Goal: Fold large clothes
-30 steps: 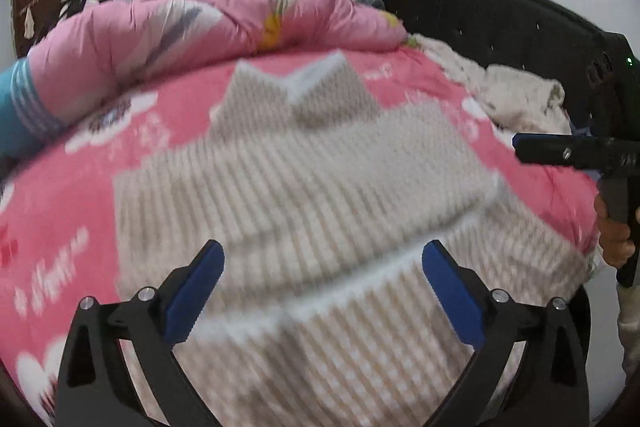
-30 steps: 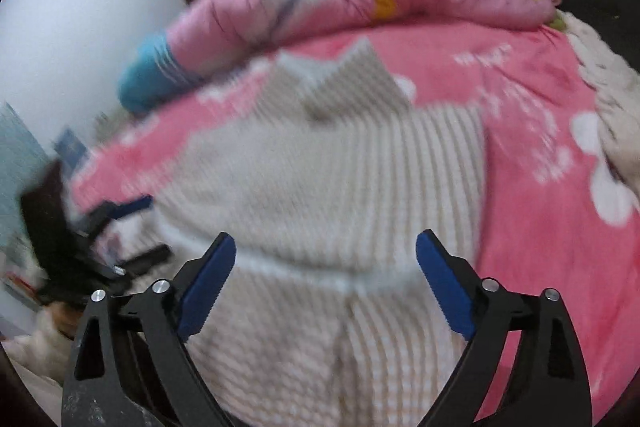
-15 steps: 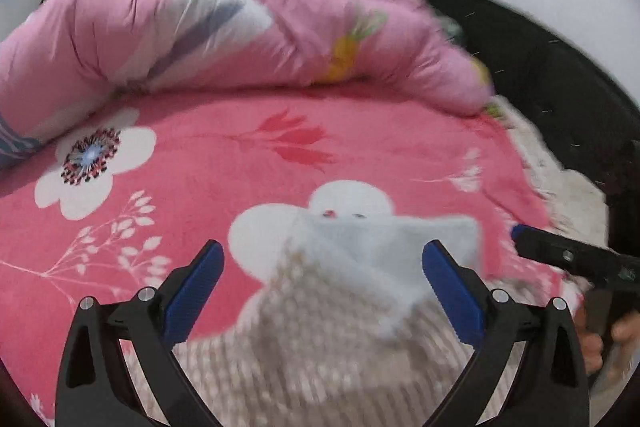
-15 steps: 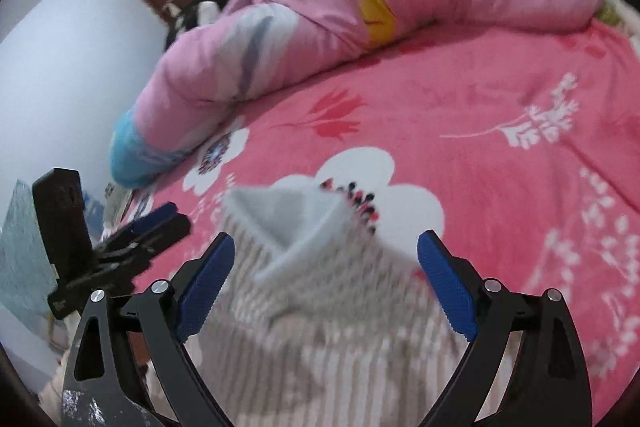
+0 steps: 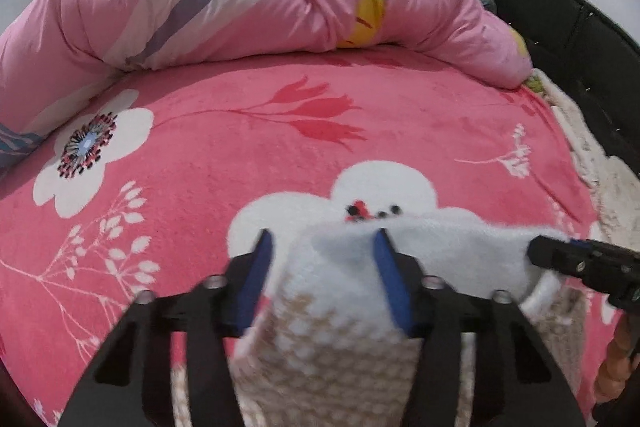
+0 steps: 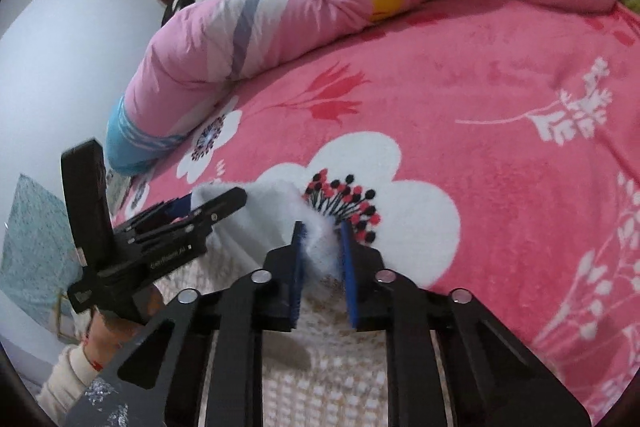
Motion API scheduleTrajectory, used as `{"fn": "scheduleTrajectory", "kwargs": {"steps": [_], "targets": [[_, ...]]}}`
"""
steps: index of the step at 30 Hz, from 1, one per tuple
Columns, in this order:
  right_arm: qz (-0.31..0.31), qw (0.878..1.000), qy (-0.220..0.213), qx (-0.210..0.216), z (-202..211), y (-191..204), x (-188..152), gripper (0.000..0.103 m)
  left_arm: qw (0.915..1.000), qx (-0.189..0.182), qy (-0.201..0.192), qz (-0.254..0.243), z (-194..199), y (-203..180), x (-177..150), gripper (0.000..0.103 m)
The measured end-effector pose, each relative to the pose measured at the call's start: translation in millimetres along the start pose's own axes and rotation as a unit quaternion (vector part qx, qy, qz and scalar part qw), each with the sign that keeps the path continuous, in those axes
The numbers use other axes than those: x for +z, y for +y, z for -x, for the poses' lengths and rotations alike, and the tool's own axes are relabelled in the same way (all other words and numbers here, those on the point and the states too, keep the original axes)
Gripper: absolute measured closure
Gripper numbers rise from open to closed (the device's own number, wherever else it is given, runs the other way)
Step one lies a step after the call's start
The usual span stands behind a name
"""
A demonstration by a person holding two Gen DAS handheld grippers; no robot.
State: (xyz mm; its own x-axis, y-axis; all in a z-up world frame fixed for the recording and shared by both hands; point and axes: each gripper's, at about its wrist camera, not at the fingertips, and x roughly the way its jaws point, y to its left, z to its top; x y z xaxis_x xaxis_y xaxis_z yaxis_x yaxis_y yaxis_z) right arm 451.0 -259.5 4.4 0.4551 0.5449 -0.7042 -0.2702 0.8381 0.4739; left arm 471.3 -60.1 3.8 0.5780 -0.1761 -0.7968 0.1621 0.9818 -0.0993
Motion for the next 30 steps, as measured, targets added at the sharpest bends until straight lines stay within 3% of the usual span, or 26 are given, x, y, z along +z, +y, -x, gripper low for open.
{"fn": "scheduleTrajectory", "kwargs": {"steps": [5,9,12,13,14,19,21,24,27,30], "targets": [[0.048,0.998,0.004,-0.033,20,25,-25,0.092,0.9990,-0.003,-0.029,-0.034,39,-11,-16,0.076],[0.091,0.995,0.013,-0.049,35,38,-57,0.091,0.9952,-0.014,-0.051,-0.082,77,-18,-52,0.082],[0.123,0.990,0.040,-0.059,45,43,-86,0.086,0.9909,-0.015,-0.062,-0.119,98,-20,-89,0.088],[0.133,0.988,0.045,-0.062,52,45,-93,0.080,0.9899,-0.015,-0.063,-0.126,101,-19,-99,0.089],[0.143,0.987,0.042,-0.051,66,50,-99,0.071,0.9887,-0.014,-0.064,-0.135,104,-19,-112,0.090],[0.145,0.989,-0.021,-0.016,105,80,-77,0.065,0.9867,-0.024,-0.062,-0.148,100,-14,-152,0.090],[0.128,0.992,-0.014,-0.006,87,91,-63,0.063,0.9886,-0.035,-0.060,-0.134,99,-10,-157,0.090],[0.113,0.993,0.030,-0.006,37,98,-62,0.067,0.9912,-0.064,-0.062,-0.098,105,1,-164,0.089],[0.106,0.990,0.092,-0.015,-10,93,-88,0.070,0.9896,-0.103,-0.062,-0.079,123,16,-175,0.089],[0.120,0.984,0.126,-0.046,-28,83,-126,0.070,0.9849,-0.135,-0.080,-0.074,147,29,-185,0.088]]}}
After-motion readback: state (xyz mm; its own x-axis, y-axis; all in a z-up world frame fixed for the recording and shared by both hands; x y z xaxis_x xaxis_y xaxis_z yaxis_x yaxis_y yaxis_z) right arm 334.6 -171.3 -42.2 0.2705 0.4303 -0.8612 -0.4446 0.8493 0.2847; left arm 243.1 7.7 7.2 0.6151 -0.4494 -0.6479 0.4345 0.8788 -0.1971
